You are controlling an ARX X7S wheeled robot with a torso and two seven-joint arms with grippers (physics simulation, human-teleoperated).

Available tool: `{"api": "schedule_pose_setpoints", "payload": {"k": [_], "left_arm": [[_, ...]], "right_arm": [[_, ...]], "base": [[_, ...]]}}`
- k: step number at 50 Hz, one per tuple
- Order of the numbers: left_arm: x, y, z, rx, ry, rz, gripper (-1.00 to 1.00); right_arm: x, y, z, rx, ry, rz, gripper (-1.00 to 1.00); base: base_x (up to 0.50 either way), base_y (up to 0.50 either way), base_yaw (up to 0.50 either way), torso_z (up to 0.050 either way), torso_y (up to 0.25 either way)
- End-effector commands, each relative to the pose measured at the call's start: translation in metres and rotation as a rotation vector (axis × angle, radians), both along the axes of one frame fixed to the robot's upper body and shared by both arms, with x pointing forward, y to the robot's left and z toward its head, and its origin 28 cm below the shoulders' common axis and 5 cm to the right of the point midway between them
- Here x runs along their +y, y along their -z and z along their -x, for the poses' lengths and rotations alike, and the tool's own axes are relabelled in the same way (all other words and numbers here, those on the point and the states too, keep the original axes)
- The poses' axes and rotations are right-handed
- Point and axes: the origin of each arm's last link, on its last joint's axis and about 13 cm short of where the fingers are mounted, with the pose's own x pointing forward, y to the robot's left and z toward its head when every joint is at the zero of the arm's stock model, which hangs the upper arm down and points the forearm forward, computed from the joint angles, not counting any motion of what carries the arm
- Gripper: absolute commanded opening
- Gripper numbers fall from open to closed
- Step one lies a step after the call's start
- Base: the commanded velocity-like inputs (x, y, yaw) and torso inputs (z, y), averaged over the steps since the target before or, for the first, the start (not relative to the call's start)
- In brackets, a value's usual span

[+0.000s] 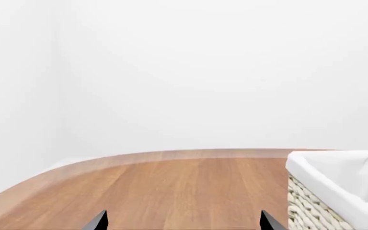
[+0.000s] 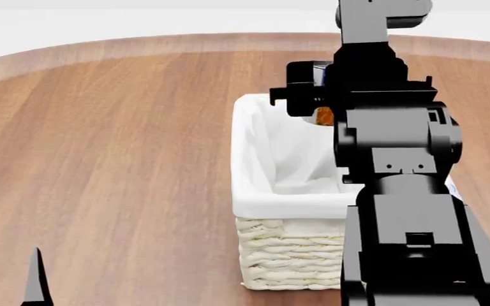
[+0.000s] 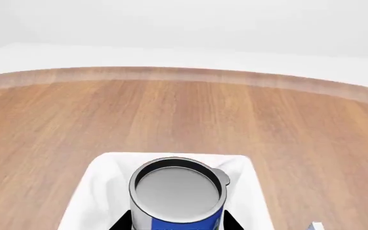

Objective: Pick up the alphabet soup and put it in the basket.

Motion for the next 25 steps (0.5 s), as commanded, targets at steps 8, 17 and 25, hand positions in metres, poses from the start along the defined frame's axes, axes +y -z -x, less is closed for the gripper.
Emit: {"api": "schedule_pose_setpoints", "payload": {"k": [8, 17, 25], "left_arm": [[0.000, 0.002, -0.001, 0.005, 0.002, 0.002, 1.00], [-0.001, 0.003, -0.001, 0.006, 0.005, 0.001, 1.00], [-0.001, 0.003, -0.001, 0.005, 0.005, 0.001, 1.00]], "right_arm": [[-0.003, 0.011, 0.003, 0.059, -0.018, 0.000, -1.00], [-0.002, 0.021, 0.004, 0.085, -0.028, 0.013, -1.00], [-0.002, 0.032, 0.005, 0.104, -0.032, 0.018, -1.00]], "base": [[0.00, 0.00, 0.00, 0.002, 0.000], [0.00, 0.00, 0.00, 0.000, 0.001], [0.00, 0.00, 0.00, 0.000, 0.000]]}}
